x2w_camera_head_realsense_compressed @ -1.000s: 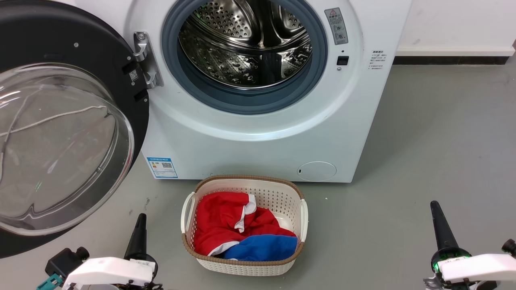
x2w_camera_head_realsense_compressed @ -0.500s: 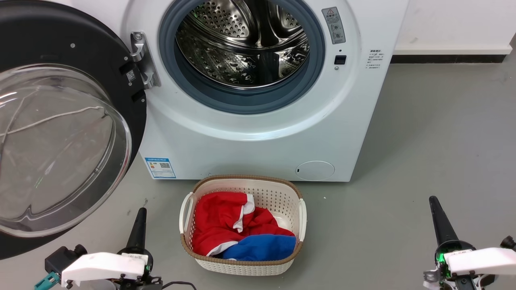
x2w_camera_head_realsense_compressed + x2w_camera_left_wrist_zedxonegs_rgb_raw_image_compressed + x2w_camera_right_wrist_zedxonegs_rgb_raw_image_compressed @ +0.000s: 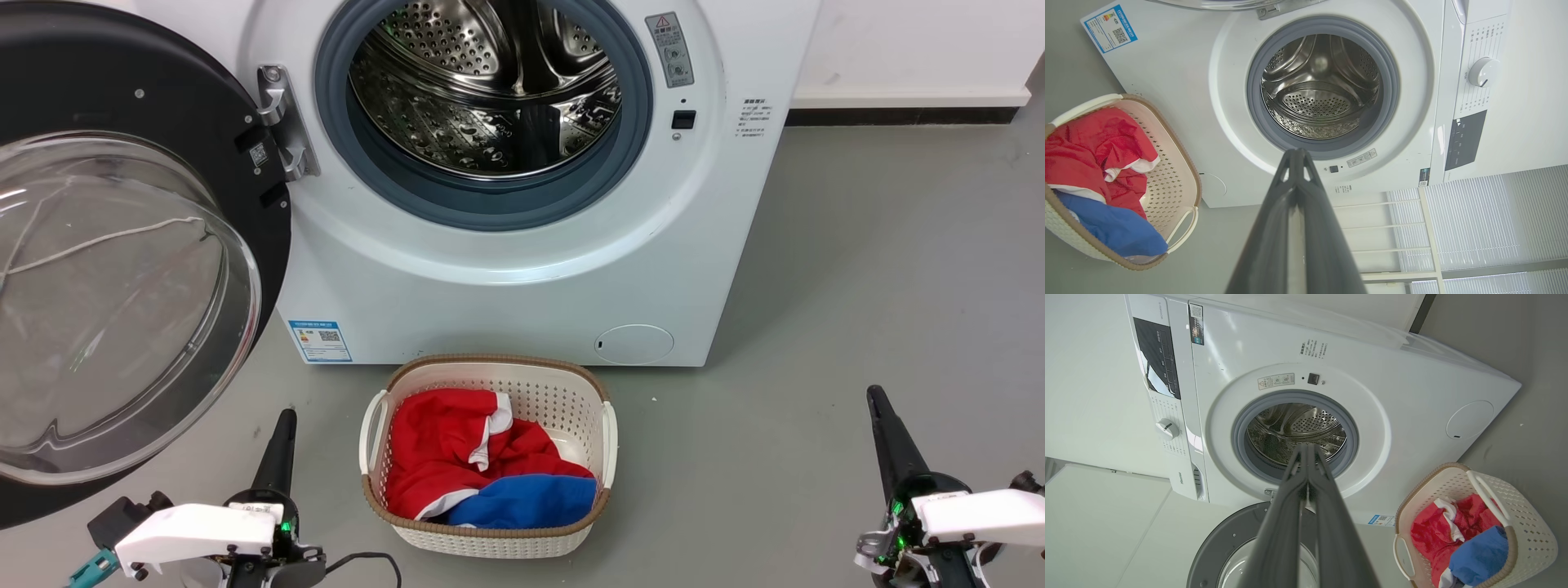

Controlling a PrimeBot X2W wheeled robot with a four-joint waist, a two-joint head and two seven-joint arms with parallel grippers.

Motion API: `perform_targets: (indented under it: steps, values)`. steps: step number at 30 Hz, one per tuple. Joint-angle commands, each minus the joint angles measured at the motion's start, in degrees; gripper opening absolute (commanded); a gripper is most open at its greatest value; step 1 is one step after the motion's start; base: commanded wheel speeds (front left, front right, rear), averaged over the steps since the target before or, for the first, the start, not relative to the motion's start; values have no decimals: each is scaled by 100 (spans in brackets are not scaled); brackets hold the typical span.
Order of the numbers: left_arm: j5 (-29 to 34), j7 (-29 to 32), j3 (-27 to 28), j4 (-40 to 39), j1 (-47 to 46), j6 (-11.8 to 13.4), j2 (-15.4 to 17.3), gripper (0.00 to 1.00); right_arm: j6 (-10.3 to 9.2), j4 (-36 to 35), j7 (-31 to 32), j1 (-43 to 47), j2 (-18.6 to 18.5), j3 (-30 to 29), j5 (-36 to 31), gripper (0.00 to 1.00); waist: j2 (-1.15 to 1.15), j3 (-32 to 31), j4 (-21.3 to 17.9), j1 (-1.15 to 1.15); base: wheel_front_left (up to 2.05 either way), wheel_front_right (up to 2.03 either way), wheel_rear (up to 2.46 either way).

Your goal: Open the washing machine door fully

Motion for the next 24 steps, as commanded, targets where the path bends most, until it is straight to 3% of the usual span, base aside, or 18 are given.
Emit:
perform_targets:
  steps: [1,24]
  values:
    - [-145,46,20,-9,-120,-26,14,0,2,17,43,-135,-23,-17,157,0,0,1,-5,0,0,0,0]
    - [-1174,295,99,68,-266,-94,15,0,2,213,328,-358,10,-88,1122,0,0,15,-70,0,0,0,0]
